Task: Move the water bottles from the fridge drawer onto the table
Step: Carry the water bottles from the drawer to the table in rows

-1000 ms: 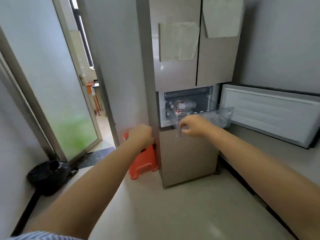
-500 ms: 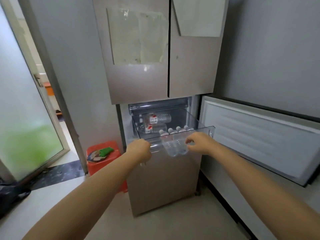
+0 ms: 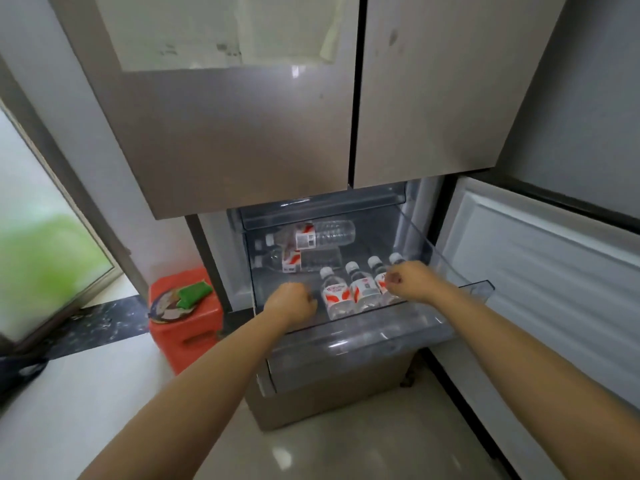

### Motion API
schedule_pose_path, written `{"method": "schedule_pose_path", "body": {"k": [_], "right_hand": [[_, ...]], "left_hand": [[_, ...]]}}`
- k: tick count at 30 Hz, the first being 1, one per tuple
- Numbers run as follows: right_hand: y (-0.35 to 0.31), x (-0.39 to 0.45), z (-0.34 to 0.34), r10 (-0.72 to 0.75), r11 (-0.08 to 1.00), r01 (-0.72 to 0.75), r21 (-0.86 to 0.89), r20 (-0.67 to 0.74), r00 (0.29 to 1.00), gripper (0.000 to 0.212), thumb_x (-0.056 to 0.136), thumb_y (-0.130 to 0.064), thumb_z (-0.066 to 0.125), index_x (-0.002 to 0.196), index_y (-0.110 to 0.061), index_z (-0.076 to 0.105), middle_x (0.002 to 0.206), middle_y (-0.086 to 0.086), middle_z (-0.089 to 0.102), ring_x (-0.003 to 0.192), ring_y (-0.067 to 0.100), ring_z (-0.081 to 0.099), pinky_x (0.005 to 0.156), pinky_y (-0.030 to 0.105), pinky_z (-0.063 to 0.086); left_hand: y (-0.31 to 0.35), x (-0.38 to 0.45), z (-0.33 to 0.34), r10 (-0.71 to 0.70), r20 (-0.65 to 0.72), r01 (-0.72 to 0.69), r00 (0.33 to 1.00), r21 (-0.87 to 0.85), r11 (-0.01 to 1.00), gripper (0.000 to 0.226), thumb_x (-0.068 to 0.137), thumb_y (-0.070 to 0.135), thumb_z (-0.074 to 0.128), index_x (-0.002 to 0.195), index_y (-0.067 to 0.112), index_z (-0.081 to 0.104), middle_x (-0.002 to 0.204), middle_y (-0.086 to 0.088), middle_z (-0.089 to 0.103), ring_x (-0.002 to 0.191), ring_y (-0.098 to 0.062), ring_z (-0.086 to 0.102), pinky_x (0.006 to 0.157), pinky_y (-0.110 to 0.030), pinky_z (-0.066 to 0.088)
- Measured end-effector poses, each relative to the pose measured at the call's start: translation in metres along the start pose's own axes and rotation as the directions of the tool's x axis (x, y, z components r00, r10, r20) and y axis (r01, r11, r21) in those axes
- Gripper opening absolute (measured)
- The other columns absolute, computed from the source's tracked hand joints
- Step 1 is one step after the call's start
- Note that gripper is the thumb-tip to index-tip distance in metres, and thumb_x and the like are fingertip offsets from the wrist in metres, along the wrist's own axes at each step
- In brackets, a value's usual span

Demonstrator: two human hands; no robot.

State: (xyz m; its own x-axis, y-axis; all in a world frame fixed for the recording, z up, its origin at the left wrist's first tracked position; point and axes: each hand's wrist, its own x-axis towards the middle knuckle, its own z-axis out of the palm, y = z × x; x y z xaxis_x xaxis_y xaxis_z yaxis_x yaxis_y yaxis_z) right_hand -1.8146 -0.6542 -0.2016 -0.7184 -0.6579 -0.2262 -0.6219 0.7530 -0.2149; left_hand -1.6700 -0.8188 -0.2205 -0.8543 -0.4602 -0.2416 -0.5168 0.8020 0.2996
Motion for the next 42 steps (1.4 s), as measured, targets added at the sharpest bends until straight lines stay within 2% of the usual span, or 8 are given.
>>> {"method": "schedule_pose_path", "body": {"k": [4,9,17,23,30,34,39,42], "right_hand": [[0.005,0.068,0.016,0.0,1.0,0.0,0.009,0.057,0.998,0.027,0.089,-0.021,0.044,0.101,-0.011,0.066,0.114,0.013,0.064,0.098,0.026,0.057,0.082,0.031,0.044],[-0.002,0.142,0.046,-0.028,0.997,0.041,-0.059,0.193,0.981,0.035,0.09,-0.039,0.044,0.112,-0.017,0.059,0.124,0.01,0.059,0.112,0.028,0.054,0.089,0.035,0.042],[-0.011,0.185,0.077,-0.013,0.99,-0.01,0.138,0.166,0.986,0.028,0.09,-0.035,0.049,0.11,-0.015,0.057,0.109,0.009,0.066,0.098,0.027,0.062,0.087,0.036,0.052],[0.008,0.183,0.049,0.066,0.892,-0.098,0.442,0.087,0.994,0.023,0.08,-0.03,0.061,0.099,-0.019,0.055,0.089,0.003,0.061,0.082,0.024,0.062,0.074,0.034,0.051],[0.041,0.133,0.026,0.085,0.842,0.09,0.532,-0.295,0.952,0.016,0.077,-0.023,0.064,0.076,-0.018,0.048,0.06,-0.011,0.047,0.059,0.013,0.048,0.049,0.017,0.031],[0.05,0.117,0.019,0.06,0.889,0.103,0.447,-0.337,0.94,0.023,0.081,-0.033,0.064,0.08,-0.017,0.047,0.067,-0.005,0.051,0.064,0.015,0.05,0.048,0.017,0.03],[0.045,0.101,0.008,0.016,0.941,0.087,0.326,-0.3,0.954,0.018,0.085,-0.028,0.06,0.082,-0.015,0.049,0.079,0.001,0.051,0.069,0.017,0.048,0.046,0.017,0.025],[0.032,0.089,0.0,-0.123,0.972,0.167,0.166,-0.246,0.961,0.017,0.088,-0.029,0.055,0.08,-0.017,0.047,0.083,0.001,0.05,0.071,0.014,0.046,0.048,0.019,0.025]], "left_hand": [[0.003,0.047,0.019,-0.101,0.068,0.108,0.993,-0.099,0.989,0.023,0.093,0.022,0.047,0.103,0.008,0.061,0.099,-0.01,0.06,0.085,-0.018,0.053,0.076,-0.027,0.043],[0.01,0.088,0.05,-0.234,0.133,0.255,0.963,-0.177,0.951,0.024,0.091,0.026,0.051,0.104,0.01,0.062,0.109,-0.01,0.064,0.091,-0.02,0.056,0.079,-0.029,0.043],[-0.002,0.119,0.071,-0.304,0.215,0.358,0.928,-0.297,0.885,0.03,0.091,0.028,0.053,0.109,0.007,0.064,0.114,-0.013,0.065,0.105,-0.024,0.06,0.094,-0.033,0.046],[0.007,0.149,0.07,-0.431,0.222,0.48,0.875,-0.526,0.702,0.03,0.088,0.034,0.057,0.101,0.007,0.057,0.095,-0.007,0.064,0.086,-0.019,0.063,0.077,-0.031,0.051],[0.027,0.185,0.073,-0.439,0.158,0.456,0.884,-0.491,0.742,0.034,0.085,0.037,0.06,0.109,0.014,0.056,0.103,-0.008,0.064,0.089,-0.02,0.062,0.078,-0.031,0.052],[0.029,0.184,0.065,-0.415,0.195,0.45,0.888,-0.551,0.703,0.032,0.083,0.028,0.063,0.109,0.01,0.055,0.11,-0.013,0.064,0.099,-0.026,0.063,0.09,-0.038,0.052],[0.026,0.154,0.016,-0.387,0.065,0.328,0.92,-0.668,0.668,0.03,0.081,0.015,0.065,0.109,0.007,0.055,0.097,-0.01,0.063,0.088,-0.023,0.062,0.085,-0.036,0.053],[0.03,0.117,-0.019,-0.234,0.051,0.221,0.971,-0.571,0.791,0.012,0.079,0.014,0.067,0.088,0.014,0.059,0.093,-0.005,0.06,0.088,-0.02,0.059,0.077,-0.03,0.051]]}}
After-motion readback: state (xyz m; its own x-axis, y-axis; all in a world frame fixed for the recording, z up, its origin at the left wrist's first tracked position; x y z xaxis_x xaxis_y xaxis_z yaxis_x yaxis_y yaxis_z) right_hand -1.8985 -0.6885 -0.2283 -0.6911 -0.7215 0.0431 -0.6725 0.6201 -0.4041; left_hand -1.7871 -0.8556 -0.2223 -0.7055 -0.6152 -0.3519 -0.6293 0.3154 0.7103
